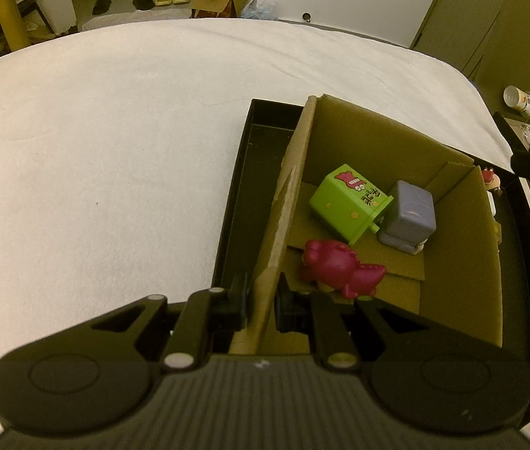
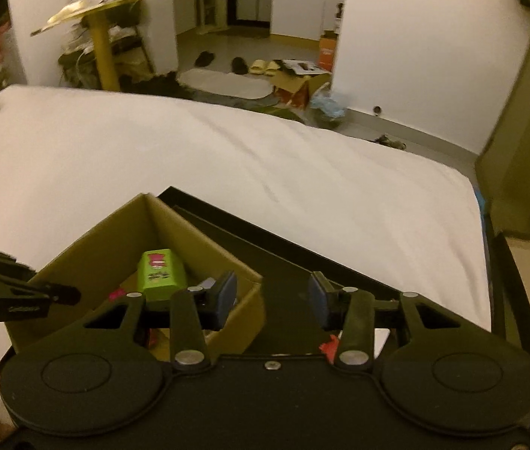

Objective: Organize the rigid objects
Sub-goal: 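Move the right gripper to the red figure with white cable and grasp it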

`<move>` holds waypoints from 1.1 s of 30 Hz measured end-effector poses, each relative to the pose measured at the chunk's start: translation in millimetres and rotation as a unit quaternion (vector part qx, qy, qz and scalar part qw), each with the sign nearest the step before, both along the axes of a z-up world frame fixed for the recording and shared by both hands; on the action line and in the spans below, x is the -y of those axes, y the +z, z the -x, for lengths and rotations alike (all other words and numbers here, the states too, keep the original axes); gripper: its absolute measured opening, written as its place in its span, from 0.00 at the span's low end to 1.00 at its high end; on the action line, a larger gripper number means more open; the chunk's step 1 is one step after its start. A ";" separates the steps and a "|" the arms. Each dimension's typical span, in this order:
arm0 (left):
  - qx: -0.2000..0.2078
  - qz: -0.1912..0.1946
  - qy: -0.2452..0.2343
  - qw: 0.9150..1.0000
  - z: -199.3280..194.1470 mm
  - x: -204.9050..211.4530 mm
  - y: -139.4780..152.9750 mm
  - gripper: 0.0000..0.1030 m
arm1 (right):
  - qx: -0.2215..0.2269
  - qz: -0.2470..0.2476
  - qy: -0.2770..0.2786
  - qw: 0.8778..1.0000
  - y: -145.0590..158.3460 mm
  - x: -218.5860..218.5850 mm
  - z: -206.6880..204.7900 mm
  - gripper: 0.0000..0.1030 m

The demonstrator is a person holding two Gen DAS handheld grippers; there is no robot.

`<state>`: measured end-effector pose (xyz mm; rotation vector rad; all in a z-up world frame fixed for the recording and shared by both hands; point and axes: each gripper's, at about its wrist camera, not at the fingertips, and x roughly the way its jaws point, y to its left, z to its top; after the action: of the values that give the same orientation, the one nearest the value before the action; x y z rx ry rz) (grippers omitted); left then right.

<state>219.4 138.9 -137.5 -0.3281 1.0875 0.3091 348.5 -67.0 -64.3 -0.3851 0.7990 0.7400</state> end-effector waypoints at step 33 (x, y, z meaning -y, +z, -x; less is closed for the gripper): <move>-0.002 -0.003 -0.001 1.000 -0.6 1.8 -1.1 0.12 | -0.077 -0.031 -0.113 0.990 -83.6 73.9 -34.2 0.45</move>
<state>220.0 137.1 -138.6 -0.3207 1.0897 0.3109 382.7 -140.9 -147.9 -0.1776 0.9449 0.5846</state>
